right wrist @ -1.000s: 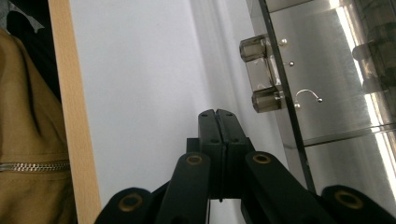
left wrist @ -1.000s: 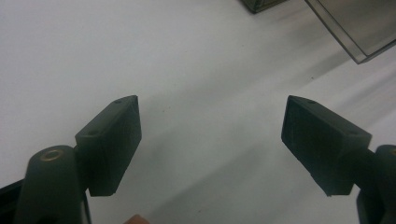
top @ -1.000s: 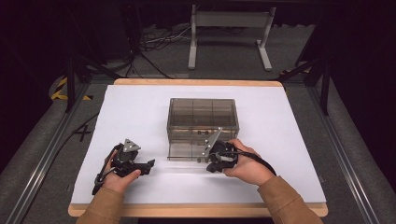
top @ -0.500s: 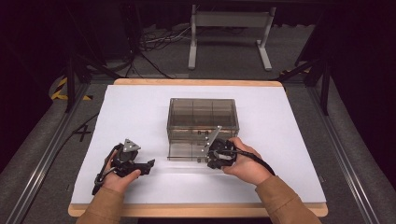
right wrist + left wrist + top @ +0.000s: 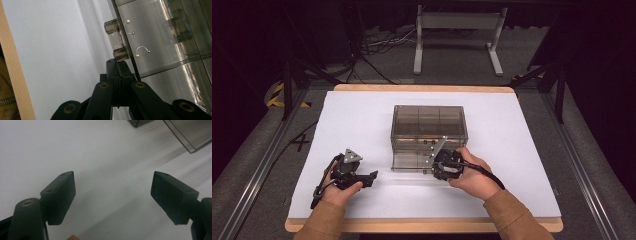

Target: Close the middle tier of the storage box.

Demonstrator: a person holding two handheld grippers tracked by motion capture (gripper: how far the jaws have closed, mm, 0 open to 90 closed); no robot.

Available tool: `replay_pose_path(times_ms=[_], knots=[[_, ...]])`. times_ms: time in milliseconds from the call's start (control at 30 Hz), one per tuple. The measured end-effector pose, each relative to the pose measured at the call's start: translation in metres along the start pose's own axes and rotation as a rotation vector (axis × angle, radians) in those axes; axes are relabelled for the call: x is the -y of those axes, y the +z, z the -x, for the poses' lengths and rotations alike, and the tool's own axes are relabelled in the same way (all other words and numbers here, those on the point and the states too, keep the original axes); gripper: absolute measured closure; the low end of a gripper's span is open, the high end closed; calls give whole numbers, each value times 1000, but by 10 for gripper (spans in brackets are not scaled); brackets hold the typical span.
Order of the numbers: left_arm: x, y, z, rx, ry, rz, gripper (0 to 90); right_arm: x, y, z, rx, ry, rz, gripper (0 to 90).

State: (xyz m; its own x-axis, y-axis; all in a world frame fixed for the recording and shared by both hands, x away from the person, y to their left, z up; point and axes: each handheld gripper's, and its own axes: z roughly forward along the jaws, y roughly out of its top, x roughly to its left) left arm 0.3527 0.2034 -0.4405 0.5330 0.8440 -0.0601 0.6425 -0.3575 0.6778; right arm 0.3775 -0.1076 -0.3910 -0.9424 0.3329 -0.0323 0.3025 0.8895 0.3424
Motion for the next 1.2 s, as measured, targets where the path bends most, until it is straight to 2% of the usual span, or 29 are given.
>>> replay_pose_path(times_ms=[433, 633, 767, 867, 1200], knots=[[0, 0, 0, 1, 1, 0, 207, -1, -1, 0, 5, 9, 11, 900], [0, 0, 0, -1, 3, 0, 207, -2, -2, 2, 26, -2, 22, 900], [0, 0, 0, -1, 2, 0, 207, -1, -2, 2, 31, 12, 29, 900], [0, 0, 0, -1, 2, 0, 207, -1, -3, 4, 49, -6, 37, 900], [0, 0, 0, -1, 2, 0, 207, -2, -5, 7, 81, 4, 58, 900]])
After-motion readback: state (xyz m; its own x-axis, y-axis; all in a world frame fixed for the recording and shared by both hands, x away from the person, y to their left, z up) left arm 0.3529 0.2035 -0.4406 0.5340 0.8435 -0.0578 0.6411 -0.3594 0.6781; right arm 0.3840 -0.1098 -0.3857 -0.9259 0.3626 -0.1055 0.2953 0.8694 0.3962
